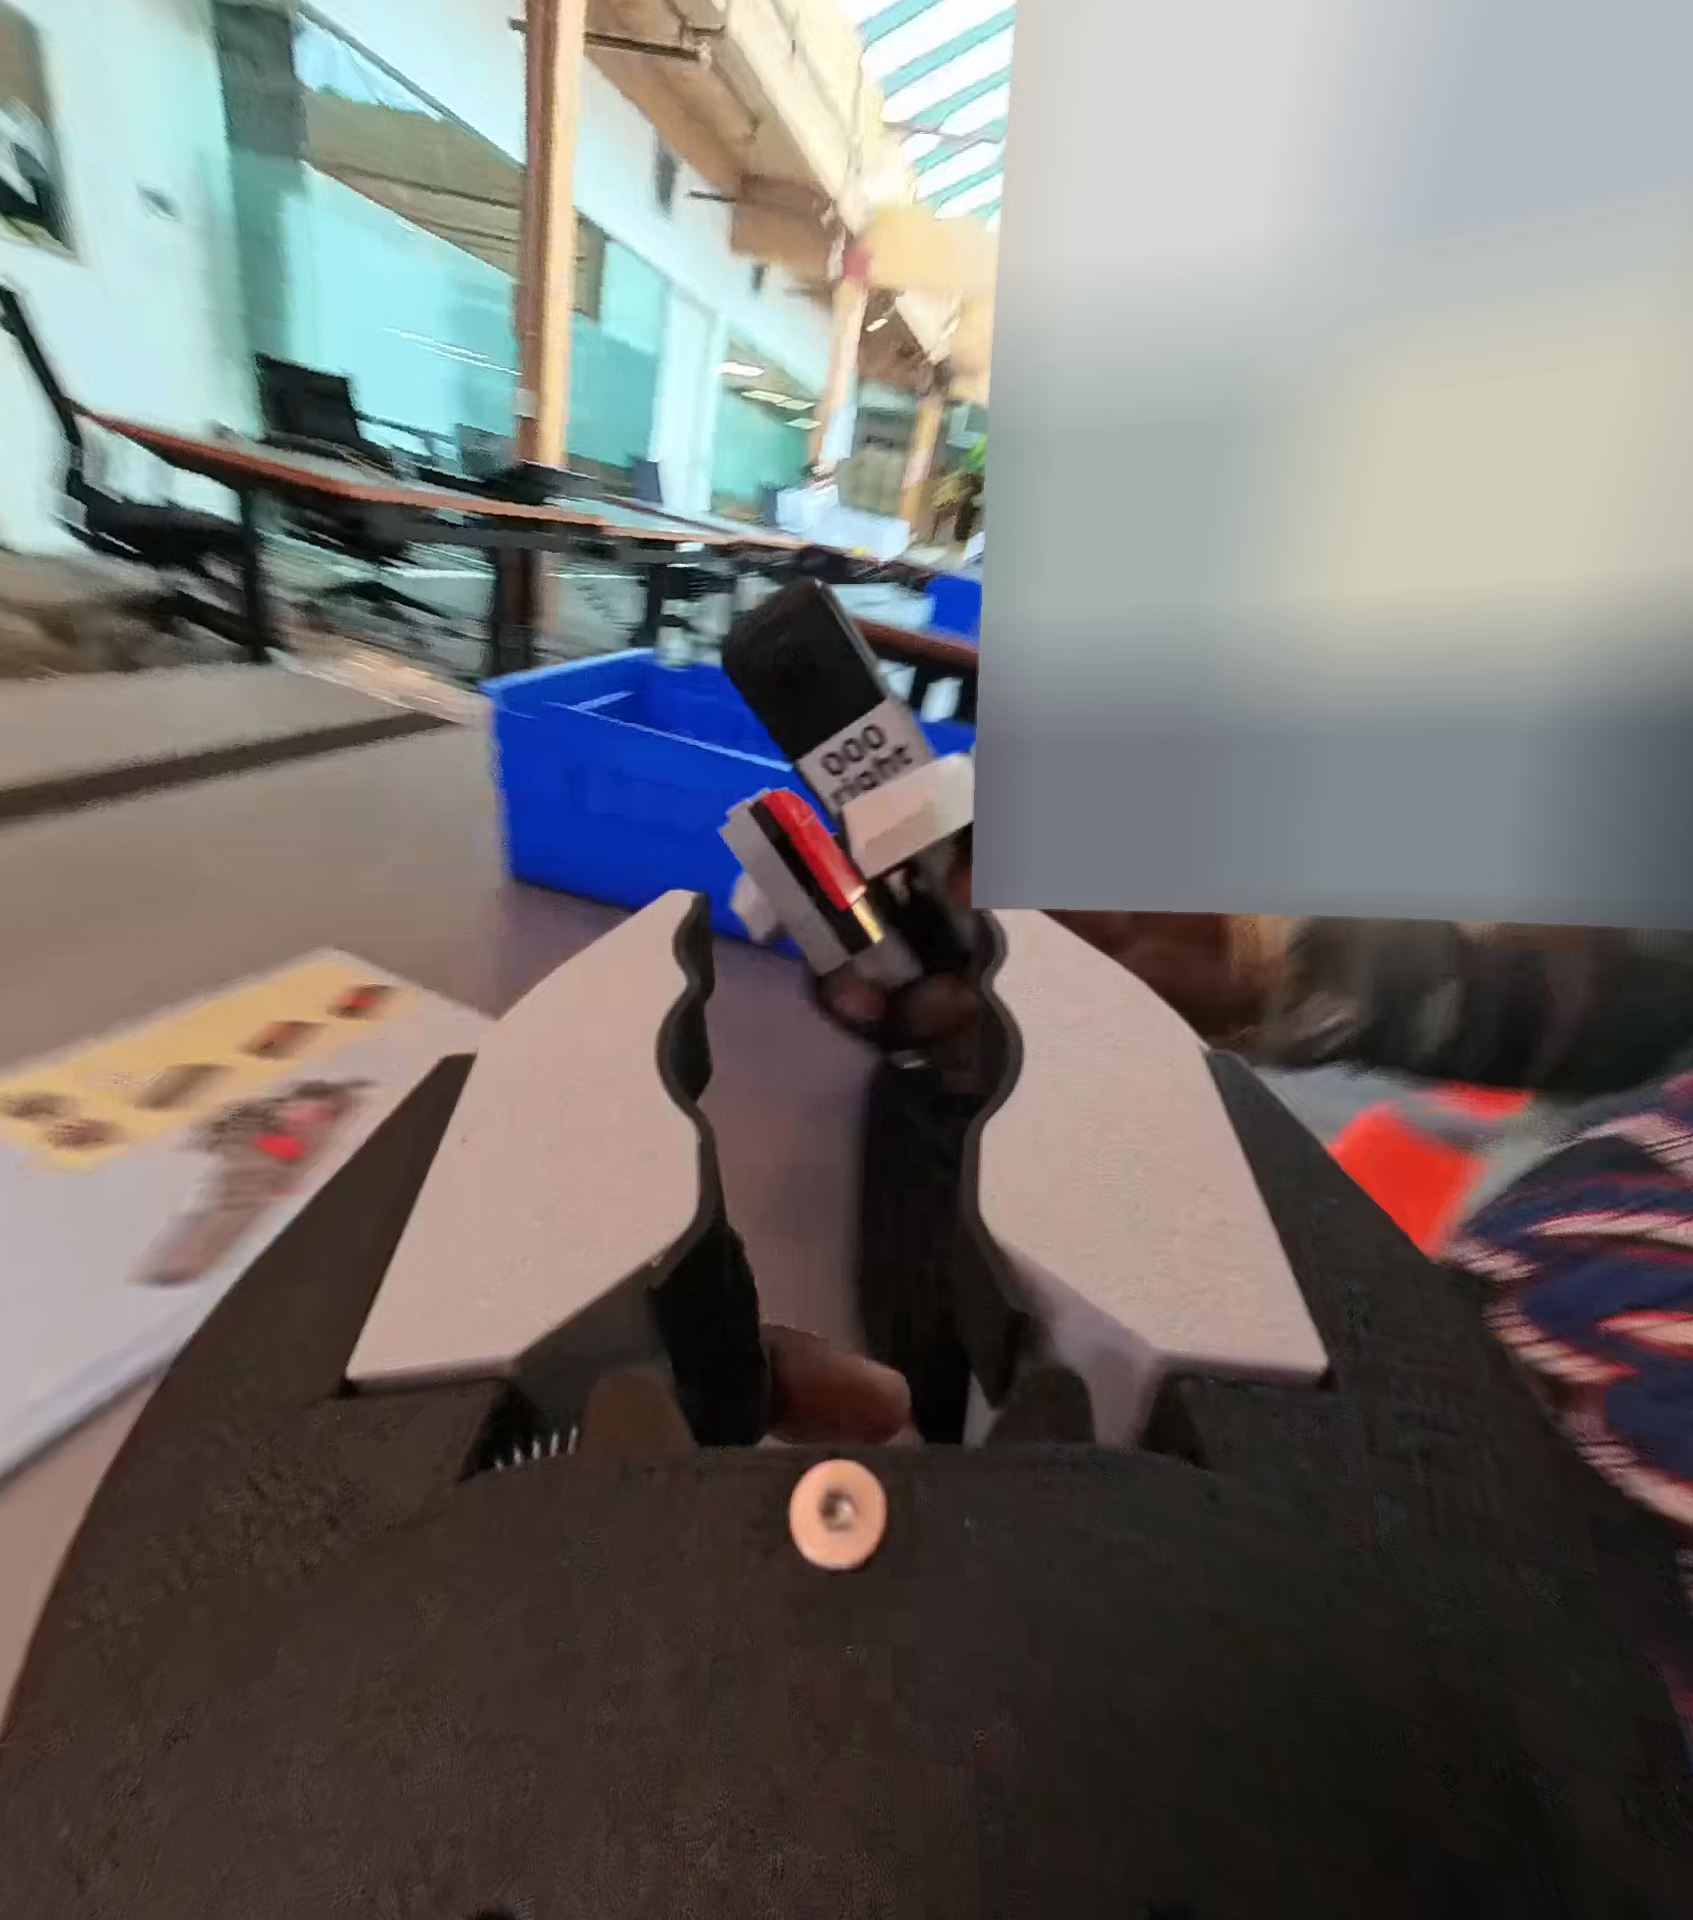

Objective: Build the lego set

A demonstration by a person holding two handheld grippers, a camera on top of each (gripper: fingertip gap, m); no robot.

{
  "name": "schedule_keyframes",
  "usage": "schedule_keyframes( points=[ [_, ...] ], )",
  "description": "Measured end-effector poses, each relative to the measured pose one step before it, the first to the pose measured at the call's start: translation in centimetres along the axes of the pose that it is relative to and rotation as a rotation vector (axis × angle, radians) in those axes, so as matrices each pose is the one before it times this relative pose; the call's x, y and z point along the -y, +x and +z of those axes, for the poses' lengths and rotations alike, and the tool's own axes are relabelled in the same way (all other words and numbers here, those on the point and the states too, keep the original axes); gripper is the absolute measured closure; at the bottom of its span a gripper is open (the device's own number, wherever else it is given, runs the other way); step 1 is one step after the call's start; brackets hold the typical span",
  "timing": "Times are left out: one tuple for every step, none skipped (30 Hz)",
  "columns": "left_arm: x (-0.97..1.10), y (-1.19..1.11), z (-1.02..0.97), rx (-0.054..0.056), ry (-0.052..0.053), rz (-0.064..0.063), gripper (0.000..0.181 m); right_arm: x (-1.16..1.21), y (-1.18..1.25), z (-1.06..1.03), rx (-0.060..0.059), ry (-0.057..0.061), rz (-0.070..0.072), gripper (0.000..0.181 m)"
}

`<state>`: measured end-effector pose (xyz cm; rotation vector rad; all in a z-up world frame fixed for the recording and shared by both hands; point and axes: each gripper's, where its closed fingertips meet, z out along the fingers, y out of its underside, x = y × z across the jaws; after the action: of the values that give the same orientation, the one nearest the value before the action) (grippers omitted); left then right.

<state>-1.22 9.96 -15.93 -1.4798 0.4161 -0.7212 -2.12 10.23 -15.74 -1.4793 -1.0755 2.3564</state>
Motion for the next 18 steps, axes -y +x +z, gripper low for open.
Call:
schedule_keyframes(
  points=[
    [0.297,0.280,-0.097,-0.0608,0.0219,-0.1097,0.138,-0.023,-0.035,0.261,-0.0144,-0.0080,-0.0868,0.168],
    [0.184,0.241,-0.141,-0.0510,0.0148,-0.0762,0.144,-0.126,-0.102,0.291,-0.0152,-0.0211,-0.0952,0.168],
    [0.117,0.079,-0.158,-0.0312,0.0106,-0.0431,0.149,-0.066,-0.192,0.270,-0.0110,-0.0210,-0.0890,0.168],
    [0.078,-0.038,-0.179,-0.0146,0.0074,-0.0145,0.154,0.083,-0.383,0.263,0.0043,-0.0120,-0.0696,0.168],
    [0.085,-0.030,-0.164,-0.0071,0.0047,0.0036,0.158,0.202,-0.425,0.205,0.0120,-0.0030,-0.0439,0.168],
    [0.108,0.126,-0.120,-0.0134,0.0027,0.0097,0.162,0.123,-0.167,0.150,0.0006,-0.0067,-0.0229,0.168],
    [0.117,0.320,-0.089,-0.0237,0.0008,0.0060,0.165,-0.038,-0.149,0.096,0.0055,-0.0149,-0.0181,0.168],
    [0.063,0.255,-0.021,-0.0188,-0.0016,0.0004,0.165,0.047,-0.181,0.042,0.0073,-0.0056,-0.0156,0.168],
    [0.032,0.117,0.005,-0.0104,-0.0014,-0.0013,0.166,0.036,-0.089,0.006,0.0021,-0.0044,-0.0135,0.168],
    [0.013,0.103,0.001,-0.0095,0.0000,-0.0019,0.166,-0.013,-0.118,-0.012,0.0042,-0.0062,-0.0116,0.169],
    [-0.028,0.106,0.010,-0.0104,0.0012,-0.0041,0.166,-0.017,-0.110,-0.019,0.0031,-0.0070,-0.0128,0.168],
    [-0.022,0.096,0.001,-0.0100,0.0031,-0.0062,0.166,-0.021,-0.095,0.004,0.0003,-0.0075,-0.0125,0.168],
    [-0.033,0.105,-0.012,-0.0097,0.0038,-0.0035,0.166,-0.047,-0.138,0.021,0.0015,-0.0094,-0.0125,0.168],
    [-0.047,0.103,-0.019,-0.0063,0.0029,0.0028,0.166,-0.062,-0.097,0.014,-0.0017,-0.0100,-0.0117,0.168],
    [-0.060,0.091,-0.022,-0.0024,0.0011,0.0054,0.166,-0.055,-0.106,0.025,0.0003,-0.0092,-0.0075,0.168],
    [-0.065,0.073,-0.019,-0.0010,-0.0018,0.0034,0.166,-0.069,-0.090,0.012,-0.0003,-0.0085,-0.0071,0.168],
    [-0.075,0.060,-0.038,-0.0013,-0.0041,0.0027,0.167,-0.082,-0.073,0.026,0.0004,-0.0068,-0.0032,0.168],
    [-0.082,0.060,-0.039,-0.0028,-0.0054,0.0013,0.167,-0.087,-0.048,0.028,0.0027,-0.0065,0.0042,0.169]
  ],
)
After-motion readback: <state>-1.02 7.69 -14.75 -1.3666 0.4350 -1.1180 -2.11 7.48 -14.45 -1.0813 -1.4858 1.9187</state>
